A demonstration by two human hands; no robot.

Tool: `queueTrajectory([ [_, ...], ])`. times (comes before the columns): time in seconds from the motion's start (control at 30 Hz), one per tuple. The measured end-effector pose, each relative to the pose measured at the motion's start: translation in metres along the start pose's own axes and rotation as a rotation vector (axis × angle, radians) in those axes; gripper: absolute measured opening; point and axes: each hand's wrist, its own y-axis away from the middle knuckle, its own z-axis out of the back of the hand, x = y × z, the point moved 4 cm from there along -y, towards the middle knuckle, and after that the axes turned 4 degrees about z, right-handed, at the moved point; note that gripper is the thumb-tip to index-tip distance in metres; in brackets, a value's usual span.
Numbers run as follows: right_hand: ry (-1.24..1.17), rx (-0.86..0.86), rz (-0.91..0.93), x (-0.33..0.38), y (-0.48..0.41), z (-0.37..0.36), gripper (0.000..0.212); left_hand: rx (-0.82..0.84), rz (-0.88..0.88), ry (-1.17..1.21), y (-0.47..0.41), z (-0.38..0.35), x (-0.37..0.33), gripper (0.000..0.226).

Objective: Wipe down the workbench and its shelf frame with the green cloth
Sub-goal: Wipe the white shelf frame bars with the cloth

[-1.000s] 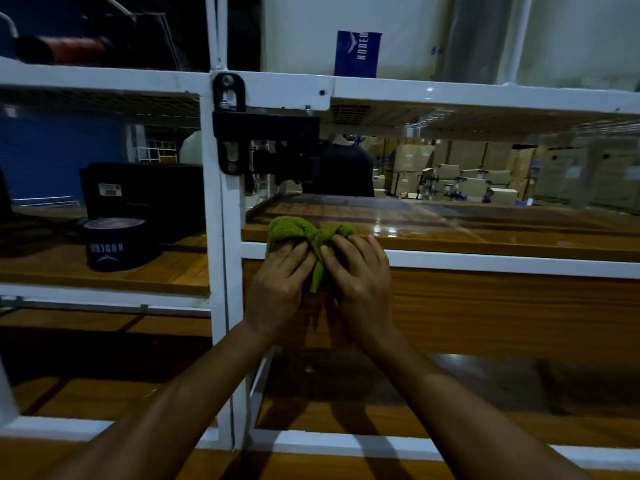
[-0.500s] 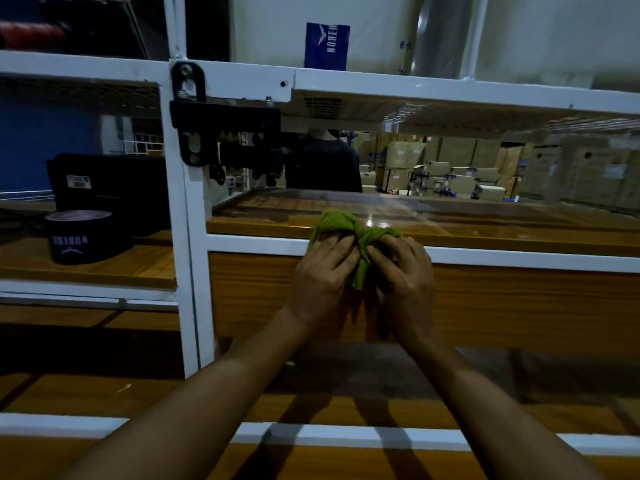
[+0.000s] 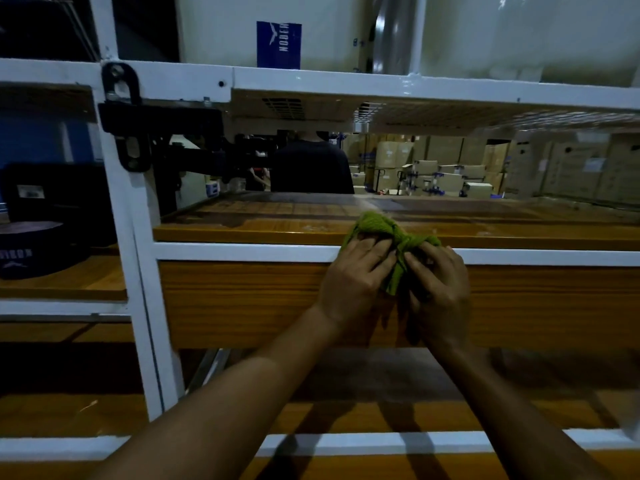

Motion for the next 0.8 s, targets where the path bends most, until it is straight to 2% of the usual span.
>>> queueTrajectory([
  [0.23,-0.055,-0.042,0.008,-0.013,0.003,0.002,0.031,0.004,-0.011,-0.009,-0.002,-0.011,-0.007,0.032],
  [0.4,-0.083,-0.013,0.0,-0.006,0.007,-0.012,0.034,0.015,-0.064,-0.09,-0.001,0.007,-0.001,0.029],
  [0.57,-0.163,-0.015,0.129,0.03,-0.01,-0.029,0.028,0.03,0.036,-0.142,0.023,0.037,0.023,0.044],
  [0.8,-0.285,0.01,0.214,0.1,-0.037,-0.066,0.023,0.111,0.169,-0.271,0.069,0.076,0.087,0.033],
])
